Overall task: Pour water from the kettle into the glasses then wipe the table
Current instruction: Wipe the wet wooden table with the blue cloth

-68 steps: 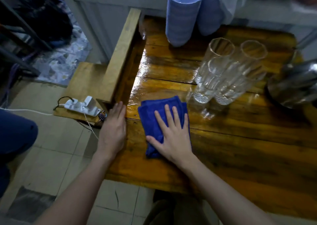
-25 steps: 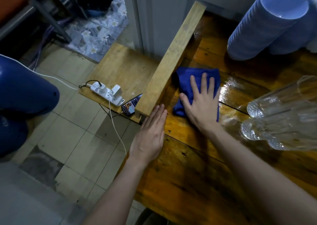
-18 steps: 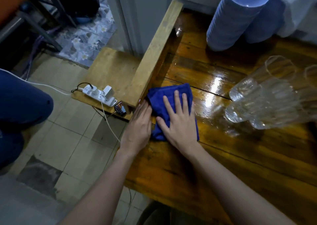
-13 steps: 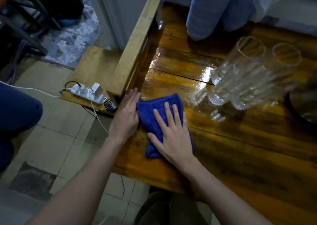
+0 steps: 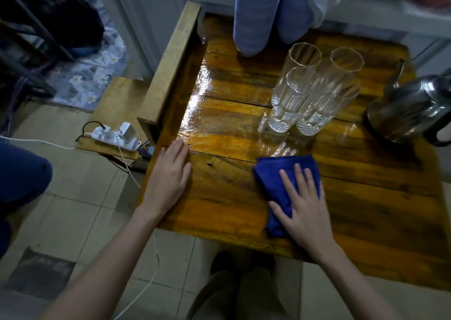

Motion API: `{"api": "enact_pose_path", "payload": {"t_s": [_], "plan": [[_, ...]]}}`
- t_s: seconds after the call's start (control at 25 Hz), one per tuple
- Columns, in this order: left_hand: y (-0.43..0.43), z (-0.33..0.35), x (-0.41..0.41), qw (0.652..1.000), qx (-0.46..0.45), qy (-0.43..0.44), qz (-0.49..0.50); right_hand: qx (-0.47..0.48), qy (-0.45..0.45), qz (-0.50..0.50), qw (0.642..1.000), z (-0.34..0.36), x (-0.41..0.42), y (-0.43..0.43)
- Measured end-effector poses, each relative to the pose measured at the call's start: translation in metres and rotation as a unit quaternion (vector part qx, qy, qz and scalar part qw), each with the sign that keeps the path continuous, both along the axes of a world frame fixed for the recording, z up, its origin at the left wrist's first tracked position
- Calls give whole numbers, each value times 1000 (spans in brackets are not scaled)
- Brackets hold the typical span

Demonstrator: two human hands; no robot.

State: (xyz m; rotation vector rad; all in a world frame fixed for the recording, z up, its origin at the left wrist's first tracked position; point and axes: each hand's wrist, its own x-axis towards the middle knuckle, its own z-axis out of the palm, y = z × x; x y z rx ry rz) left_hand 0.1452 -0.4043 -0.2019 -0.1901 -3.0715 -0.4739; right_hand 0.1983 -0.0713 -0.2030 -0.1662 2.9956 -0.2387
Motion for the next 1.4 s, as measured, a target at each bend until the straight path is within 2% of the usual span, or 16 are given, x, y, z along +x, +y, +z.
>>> {"api": "enact_pose_path", "payload": {"t_s": [0.2, 0.4, 0.56, 0.76, 1.12, 1.4], "plan": [[-10, -5, 39, 1000, -3, -4, 17, 5, 15, -76, 997, -6, -18, 14], [-9, -5, 36, 999, 14, 9, 29, -2, 12, -124, 992, -3, -24, -28], [-8, -4, 35, 999, 13, 10, 34, -15, 1, -69, 997, 2, -30, -96], [-11, -5, 34, 999, 22, 6, 34, -22, 0, 78, 997, -1, -27, -162], [-7, -6, 32, 999, -28, 17, 20, -62, 15, 84, 994, -4, -23, -149], [-5, -4, 33, 997, -71, 8, 13, -62, 25, 30, 997, -6, -21, -76]]}}
